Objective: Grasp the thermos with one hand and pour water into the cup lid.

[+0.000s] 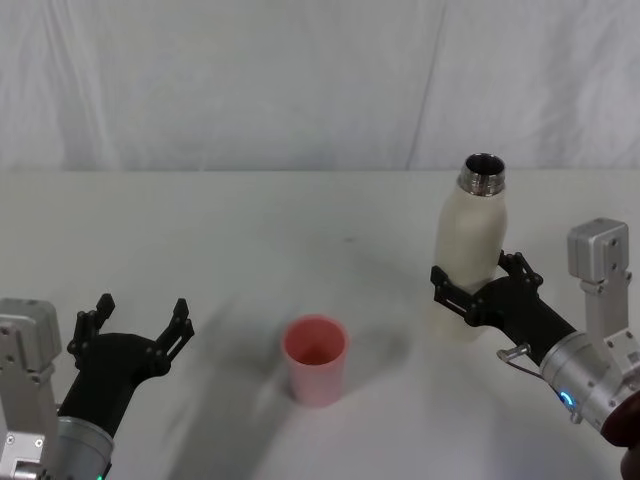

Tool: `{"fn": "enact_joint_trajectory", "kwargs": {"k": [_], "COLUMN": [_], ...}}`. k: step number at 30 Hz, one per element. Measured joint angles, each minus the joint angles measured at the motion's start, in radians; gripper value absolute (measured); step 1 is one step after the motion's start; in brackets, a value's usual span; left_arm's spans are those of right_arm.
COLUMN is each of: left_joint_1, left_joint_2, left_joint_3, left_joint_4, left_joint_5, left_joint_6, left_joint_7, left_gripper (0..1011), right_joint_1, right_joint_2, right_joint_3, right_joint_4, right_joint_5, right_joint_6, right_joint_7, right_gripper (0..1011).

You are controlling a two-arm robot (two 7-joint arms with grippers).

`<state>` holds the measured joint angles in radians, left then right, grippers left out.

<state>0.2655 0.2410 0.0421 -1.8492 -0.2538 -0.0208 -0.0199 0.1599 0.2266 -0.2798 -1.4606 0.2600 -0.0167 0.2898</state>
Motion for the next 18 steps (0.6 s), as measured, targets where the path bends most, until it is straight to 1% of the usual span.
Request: {"fn": "enact_joint_trajectory", "kwargs": {"k": [8,18], "left_joint_1": [0.000,0.000], "left_joint_2": [0.000,0.000], "left_joint_3": [0.000,0.000], "left_joint_4": [0.000,0.000], "left_joint_5": [0.000,0.000], "left_joint_6": [0.000,0.000], "left_joint_7": [0.000,0.000], "left_gripper": [1001,1001], "right_joint_1": [-0.018,-0.057], "right_joint_2": [0.009,0.024], "right_joint_3": [0.007,0.026], "right_joint_4": [-0.022,-0.066], "right_joint_5": [0.002,0.010], "right_joint_6": [0.001,0.007], "right_joint_7": [-0.003,-0.013], "right_gripper": [1001,1001]}}
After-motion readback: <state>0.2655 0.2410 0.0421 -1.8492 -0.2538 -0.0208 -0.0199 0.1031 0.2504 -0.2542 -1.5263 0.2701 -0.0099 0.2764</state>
